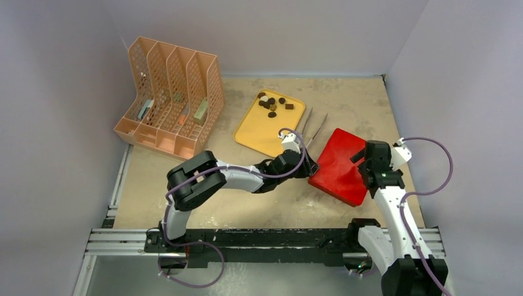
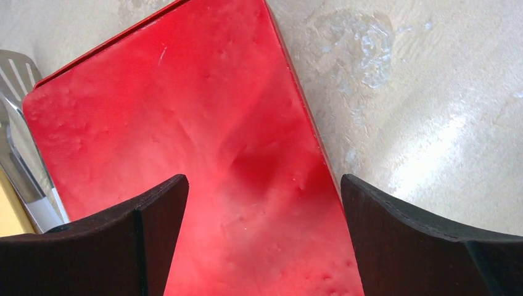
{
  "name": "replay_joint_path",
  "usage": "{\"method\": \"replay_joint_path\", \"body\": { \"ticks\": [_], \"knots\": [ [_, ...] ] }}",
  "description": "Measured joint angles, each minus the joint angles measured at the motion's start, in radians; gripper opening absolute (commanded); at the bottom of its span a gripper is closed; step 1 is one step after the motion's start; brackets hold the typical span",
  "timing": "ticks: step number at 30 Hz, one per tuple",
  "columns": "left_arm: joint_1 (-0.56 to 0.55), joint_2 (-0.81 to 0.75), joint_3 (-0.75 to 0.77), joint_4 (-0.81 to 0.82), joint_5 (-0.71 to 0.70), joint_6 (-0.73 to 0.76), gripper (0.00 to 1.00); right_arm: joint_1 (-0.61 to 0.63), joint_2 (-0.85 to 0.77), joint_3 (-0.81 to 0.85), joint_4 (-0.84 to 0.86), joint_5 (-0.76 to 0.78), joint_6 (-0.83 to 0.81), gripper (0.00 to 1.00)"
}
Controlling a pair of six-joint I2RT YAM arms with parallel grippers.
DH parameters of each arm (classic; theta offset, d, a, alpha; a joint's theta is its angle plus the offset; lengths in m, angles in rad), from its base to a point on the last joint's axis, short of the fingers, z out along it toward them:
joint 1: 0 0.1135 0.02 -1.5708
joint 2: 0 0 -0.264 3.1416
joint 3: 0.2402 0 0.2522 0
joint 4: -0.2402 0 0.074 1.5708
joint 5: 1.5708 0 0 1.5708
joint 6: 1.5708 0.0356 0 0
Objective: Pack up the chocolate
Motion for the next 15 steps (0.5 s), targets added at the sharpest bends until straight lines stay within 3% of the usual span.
{"method": "replay_joint_path", "body": {
  "ticks": [15],
  "knots": [
    [0.029,0.067,0.080,0.003,0.008,0.027,0.32,-0.036,0.113,-0.032,0.146,-0.036,-0.074,0.87]
  ]
}}
